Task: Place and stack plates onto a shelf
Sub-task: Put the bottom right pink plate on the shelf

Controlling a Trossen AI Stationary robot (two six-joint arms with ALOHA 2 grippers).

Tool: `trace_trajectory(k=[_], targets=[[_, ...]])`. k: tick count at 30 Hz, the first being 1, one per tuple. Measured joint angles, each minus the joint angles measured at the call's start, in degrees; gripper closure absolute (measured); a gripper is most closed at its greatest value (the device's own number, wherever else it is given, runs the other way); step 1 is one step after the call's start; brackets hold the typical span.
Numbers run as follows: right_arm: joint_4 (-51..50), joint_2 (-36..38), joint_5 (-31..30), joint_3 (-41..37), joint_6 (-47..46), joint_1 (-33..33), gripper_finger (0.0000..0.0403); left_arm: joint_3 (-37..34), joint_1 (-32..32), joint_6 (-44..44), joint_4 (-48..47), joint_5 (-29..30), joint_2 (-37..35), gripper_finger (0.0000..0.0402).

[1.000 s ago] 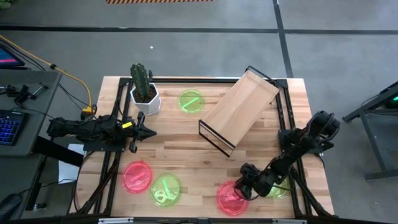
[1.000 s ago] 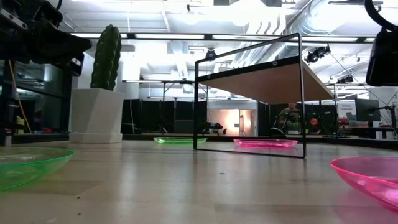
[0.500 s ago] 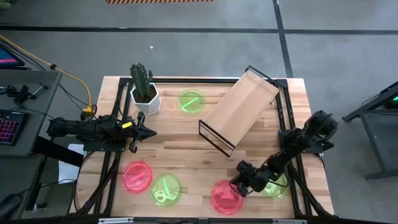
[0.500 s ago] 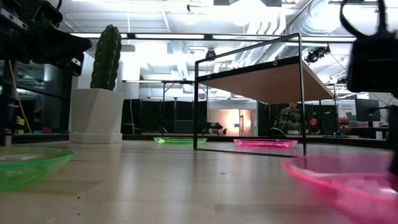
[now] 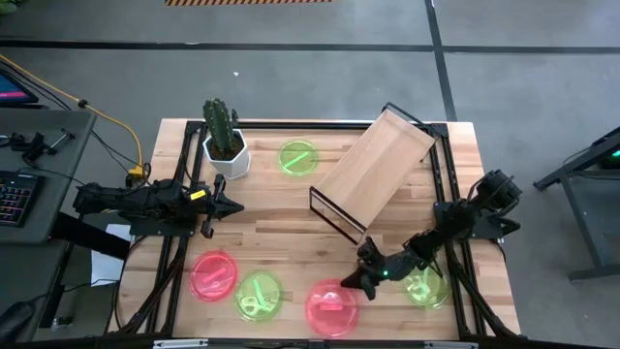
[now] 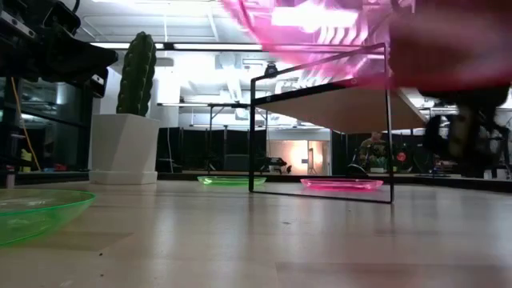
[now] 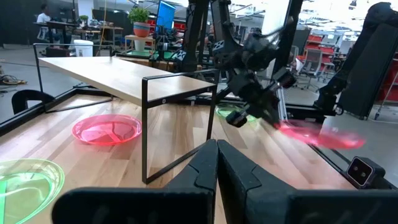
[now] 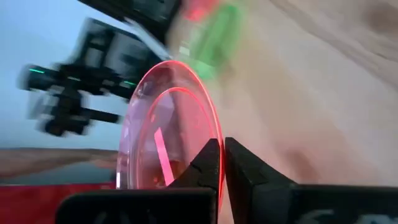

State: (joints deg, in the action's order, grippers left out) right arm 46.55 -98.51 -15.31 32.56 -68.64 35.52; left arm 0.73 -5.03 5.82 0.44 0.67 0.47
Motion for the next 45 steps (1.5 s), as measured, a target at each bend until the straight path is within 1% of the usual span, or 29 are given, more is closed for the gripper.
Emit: trace_trajectory(k=[3,6,10,12,14,16,18,20,21,22,23,25,29,34,39,45], targets=[[8.76,0.99,3.16,0.0,2.24,-2.76,0.0403,-0.02,0.02,0.0,0.0,0.0,0.0,0.0401],[14.59,4.75,3.39,0.02,6.23,-6.88,0.0403,-0.01,0.01,0.0,0.0,0.0,0.0,0.0401],[14.02,14.49,4.2,0.17,14.09,-14.32,0.0403,-0.01,0.02,0.0,-0.01,0.0,0.0,0.0401],[10.66,20.78,3.36,0.15,18.2,-18.48,0.0403,0.0,0.0,0.0,0.0,0.0,0.0,0.0401],[5.41,27.88,2.04,0.38,20.34,-22.51,0.0403,-0.02,0.01,0.0,0.0,0.0,0.0,0.0401],[-1.6,34.94,3.1,0.89,22.43,-25.74,0.0403,-0.02,0.0,0.0,-0.01,0.0,0.0,0.0401],[-12.18,40.59,5.49,3.27,24.23,-28.6,0.0403,0.0,0.01,0.0,-0.01,-0.01,0.0,0.0401],[-25.04,43.57,5.26,7.34,26.84,-29.85,0.0403,-0.02,0.01,0.0,0.02,-0.01,0.0,0.0401],[-30.93,44.08,4.94,9.06,27.74,-30.06,0.0403,0.0,0.02,0.0,0.0,0.0,0.0,0.0401],[-34.58,43.64,5.05,10.63,28.84,-30.11,0.0403,-0.02,0.02,0.0,-0.04,0.0,0.0,0.0401],[-37.2,43.31,5.16,11.64,29.47,-30.1,0.0403,-0.02,0.01,0.0,-0.01,0.0,0.0,0.0401],[-39.08,42.16,5.13,12.7,30.87,-30.0,0.0403,-0.01,0.02,0.0,0.09,-0.01,0.11,0.0401],[-38.54,39.54,4.85,13.17,30.34,-29.68,0.0403,-0.02,0.02,0.0,-0.07,-0.01,0.28,0.0401],[-38.02,36.18,7.27,12.92,29.65,-28.68,0.0403,-0.02,0.02,0.01,-0.08,0.0,0.28,0.0401],[-35.42,33.8,7.38,12.99,28.43,-28.6,0.0403,-0.02,0.02,0.0,0.01,0.0,0.37,0.0401],[-32.39,28.95,8.39,12.98,27.41,-28.6,0.0403,-0.02,0.0,0.0,-0.04,0.0,0.37,0.0401]])
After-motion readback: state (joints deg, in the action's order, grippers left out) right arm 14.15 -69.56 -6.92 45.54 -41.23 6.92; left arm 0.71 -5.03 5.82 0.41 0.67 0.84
